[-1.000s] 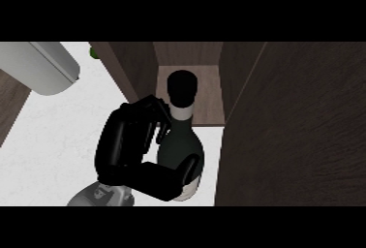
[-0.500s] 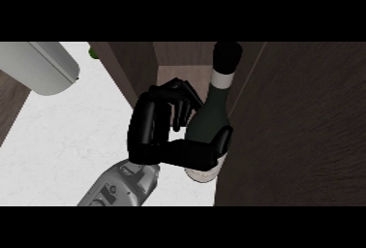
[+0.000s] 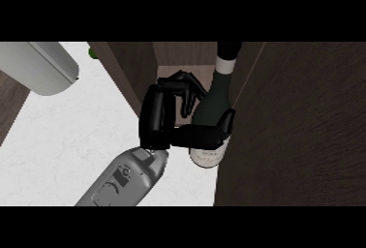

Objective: Pick up the wine, place it into the cabinet and close the cabinet

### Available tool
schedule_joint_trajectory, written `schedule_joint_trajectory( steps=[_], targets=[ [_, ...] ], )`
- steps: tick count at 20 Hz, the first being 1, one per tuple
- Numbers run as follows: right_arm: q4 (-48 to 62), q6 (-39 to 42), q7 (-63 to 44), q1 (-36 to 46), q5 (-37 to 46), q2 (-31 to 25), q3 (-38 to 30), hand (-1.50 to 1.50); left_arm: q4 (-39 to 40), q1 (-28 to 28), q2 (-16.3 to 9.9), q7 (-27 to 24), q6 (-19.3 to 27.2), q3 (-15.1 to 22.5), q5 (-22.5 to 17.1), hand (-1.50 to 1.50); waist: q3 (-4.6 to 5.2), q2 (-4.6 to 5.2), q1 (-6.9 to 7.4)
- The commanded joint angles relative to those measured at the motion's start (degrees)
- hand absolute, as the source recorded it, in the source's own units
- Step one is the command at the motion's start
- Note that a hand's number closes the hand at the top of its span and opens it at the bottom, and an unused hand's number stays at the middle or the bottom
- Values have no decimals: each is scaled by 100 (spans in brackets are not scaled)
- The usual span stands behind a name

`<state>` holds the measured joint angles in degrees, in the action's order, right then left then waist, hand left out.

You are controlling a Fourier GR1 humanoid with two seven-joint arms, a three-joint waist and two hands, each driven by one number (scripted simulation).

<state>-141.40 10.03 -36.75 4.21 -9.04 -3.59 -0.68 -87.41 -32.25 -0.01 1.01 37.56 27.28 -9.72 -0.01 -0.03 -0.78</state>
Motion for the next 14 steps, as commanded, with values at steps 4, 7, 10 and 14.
schedule_joint_trajectory(
  steps=[4, 7, 10, 14],
  targets=[
    [-665, -176, -559, 136, -499, -61, -108, -150, 299, 74, 1, -511, 77, -104, -533, 150, 4, -1, 23],
    [-659, -233, -370, 5, -165, 168, 245, -150, 352, 278, 1, -791, 42, -210, -689, 150, 3, -3, 34],
    [-766, -40, -375, -236, -463, -2, 26, -150, 901, 65, 1, -1077, -44, -59, -684, 150, 1, 0, 3],
    [-683, -38, -98, -314, -133, 166, 290, -150, 1324, 185, 1, -1389, 48, 10, -435, 150, 1, 1, 6]
  ],
)
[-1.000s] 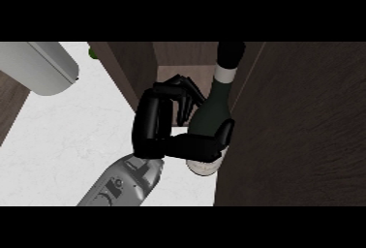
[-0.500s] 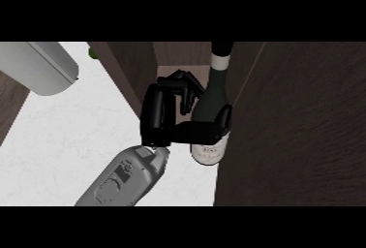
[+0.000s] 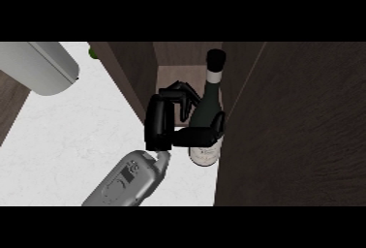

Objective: Pick up the wine, place it into the cabinet and close the cabinet

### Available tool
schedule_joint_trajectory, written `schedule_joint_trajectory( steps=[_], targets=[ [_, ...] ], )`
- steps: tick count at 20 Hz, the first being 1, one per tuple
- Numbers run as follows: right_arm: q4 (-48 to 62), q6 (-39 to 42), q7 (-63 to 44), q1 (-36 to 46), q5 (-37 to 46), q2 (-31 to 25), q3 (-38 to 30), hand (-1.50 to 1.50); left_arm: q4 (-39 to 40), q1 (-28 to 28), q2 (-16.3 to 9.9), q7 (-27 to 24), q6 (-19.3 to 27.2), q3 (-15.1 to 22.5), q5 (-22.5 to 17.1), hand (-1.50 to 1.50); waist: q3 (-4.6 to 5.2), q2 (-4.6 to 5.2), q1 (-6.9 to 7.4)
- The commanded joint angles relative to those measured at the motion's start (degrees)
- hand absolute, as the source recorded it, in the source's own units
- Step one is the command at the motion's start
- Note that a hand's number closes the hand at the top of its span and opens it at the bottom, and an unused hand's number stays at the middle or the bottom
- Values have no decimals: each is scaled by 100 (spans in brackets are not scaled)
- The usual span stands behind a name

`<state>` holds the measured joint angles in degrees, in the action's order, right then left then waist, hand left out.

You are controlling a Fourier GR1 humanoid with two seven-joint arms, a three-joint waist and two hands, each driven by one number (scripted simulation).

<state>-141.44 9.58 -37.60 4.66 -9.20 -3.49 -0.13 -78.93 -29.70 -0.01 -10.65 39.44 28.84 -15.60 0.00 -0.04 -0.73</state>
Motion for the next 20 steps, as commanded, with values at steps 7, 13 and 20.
schedule_joint_trajectory(
  steps=[7, 13, 20],
  targets=[
    [-445, -149, -283, 206, -330, -30, -69, -150, 1091, -166, 1, -999, 104, 61, -170, 150, 2, 7, 0],
    [-789, -258, -405, -65, -158, 61, 159, -150, 1314, -65, 1, -1269, -357, -494, -346, 150, 2, 1, 13],
    [-265, -181, -170, 329, -427, -38, -213, -150, 2002, -628, 0, -1383, -449, -909, -608, 150, 2, 8, 15]
  ],
)
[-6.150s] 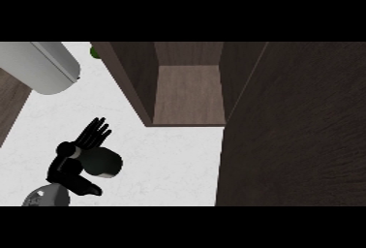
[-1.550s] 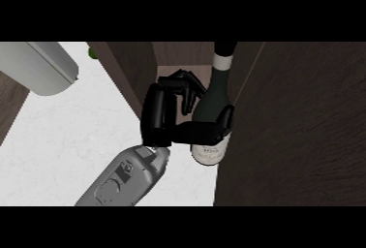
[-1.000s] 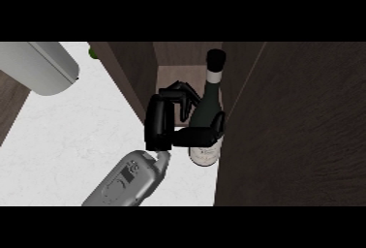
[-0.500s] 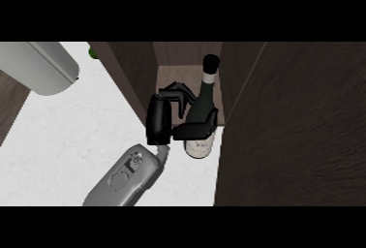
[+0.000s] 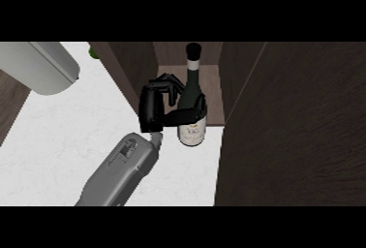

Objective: Pick up the wine, place it into the cabinet and close the cabinet

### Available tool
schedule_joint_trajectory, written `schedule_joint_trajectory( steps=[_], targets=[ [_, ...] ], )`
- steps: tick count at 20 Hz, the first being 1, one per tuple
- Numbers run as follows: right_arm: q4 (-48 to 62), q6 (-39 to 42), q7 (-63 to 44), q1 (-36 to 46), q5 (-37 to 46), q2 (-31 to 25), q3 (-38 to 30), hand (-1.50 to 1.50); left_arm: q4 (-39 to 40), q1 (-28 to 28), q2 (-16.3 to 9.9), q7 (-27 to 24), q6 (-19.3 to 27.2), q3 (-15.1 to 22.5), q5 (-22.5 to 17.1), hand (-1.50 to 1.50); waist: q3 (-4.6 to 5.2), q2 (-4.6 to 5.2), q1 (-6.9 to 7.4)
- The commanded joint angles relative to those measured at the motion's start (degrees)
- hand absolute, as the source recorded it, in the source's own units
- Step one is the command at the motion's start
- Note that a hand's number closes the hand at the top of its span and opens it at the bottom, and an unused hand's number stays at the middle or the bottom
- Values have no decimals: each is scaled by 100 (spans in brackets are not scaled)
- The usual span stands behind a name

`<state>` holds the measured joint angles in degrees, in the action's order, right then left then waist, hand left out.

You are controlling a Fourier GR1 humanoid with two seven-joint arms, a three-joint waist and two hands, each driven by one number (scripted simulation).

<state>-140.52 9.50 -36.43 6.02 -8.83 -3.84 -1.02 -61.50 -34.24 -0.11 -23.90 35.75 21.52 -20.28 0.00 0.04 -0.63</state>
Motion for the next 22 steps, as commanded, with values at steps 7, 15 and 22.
schedule_joint_trajectory(
  steps=[7, 15, 22],
  targets=[
    [-659, -29, -41, -535, -239, 256, 315, -150, 1116, -646, 10, -211, -527, -465, -361, 150, 1, 4, -43],
    [-295, 37, -145, -183, -637, 36, -128, -150, 1977, -1436, 10, -49, -396, -539, -532, 150, 0, 13, -69],
    [-407, 115, -151, -304, -536, 136, 156, -150, 2967, -2066, -103, -695, -678, -1333, -233, 150, 1, 30, -115]
  ],
)
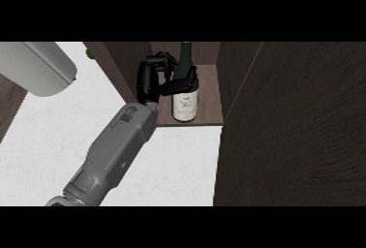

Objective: Pick up the wine, place it into the cabinet and close the cabinet

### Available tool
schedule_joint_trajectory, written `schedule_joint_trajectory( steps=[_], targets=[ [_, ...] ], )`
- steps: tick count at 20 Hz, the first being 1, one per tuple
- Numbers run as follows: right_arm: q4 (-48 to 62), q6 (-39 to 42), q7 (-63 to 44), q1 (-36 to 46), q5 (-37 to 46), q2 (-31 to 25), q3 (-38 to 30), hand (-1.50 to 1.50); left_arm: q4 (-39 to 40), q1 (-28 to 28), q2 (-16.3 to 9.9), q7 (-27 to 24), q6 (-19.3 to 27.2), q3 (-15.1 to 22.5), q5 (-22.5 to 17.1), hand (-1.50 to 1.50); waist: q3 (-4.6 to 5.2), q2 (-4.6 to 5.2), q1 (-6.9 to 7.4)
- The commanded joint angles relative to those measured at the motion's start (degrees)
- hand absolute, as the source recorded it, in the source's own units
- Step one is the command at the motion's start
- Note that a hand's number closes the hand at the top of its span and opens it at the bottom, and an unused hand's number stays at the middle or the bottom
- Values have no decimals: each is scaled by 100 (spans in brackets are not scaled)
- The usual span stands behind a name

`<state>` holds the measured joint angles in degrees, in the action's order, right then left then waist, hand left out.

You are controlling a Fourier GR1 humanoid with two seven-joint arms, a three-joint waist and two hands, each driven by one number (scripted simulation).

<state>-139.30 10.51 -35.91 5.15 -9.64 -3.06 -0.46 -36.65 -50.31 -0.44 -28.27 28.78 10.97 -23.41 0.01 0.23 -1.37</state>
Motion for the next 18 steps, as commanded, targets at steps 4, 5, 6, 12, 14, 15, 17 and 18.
schedule_joint_trajectory(
  steps=[4, 5, 6, 12, 14, 15, 17, 18],
  targets=[
    [-443, -81, -205, -99, -387, 85, 56, -150, 717, -257, 42, -803, 42, -218, 86, 150, 1, 1, -1],
    [-699, -4, -138, -290, -420, 139, 183, -150, 1208, -759, -68, -847, 109, -567, 103, 150, 1, 40, -140],
    [-506, 97, -100, -246, -571, 2, -27, -150, 1284, -908, 42, -835, 271, -455, 83, 150, -1, 33, -125],
    [-633, -37, -316, -150, -344, 54, 245, -150, 1799, -1172, 43, -1167, -13, -828, -42, 150, 4, 41, -113],
    [-311, 62, 146, -200, -416, 124, 95, -150, 1980, -1247, -73, -1014, -241, -1010, -151, 150, 0, 48, -104],
    [-642, 119, -96, -444, -496, 36, 133, -150, 1912, -1231, 43, -841, -109, -961, -246, 150, 0, 24, -114],
    [-401, 99, 84, -250, -398, 98, 168, -150, 2006, -1296, 44, -955, -205, -1166, -411, 150, 1, 41, -122],
    [-519, 54, 96, -368, -272, 189, 310, -150, 2114, -1335, 24, -1094, -192, -1354, -434, 150, 3, 60, -160]
  ],
)
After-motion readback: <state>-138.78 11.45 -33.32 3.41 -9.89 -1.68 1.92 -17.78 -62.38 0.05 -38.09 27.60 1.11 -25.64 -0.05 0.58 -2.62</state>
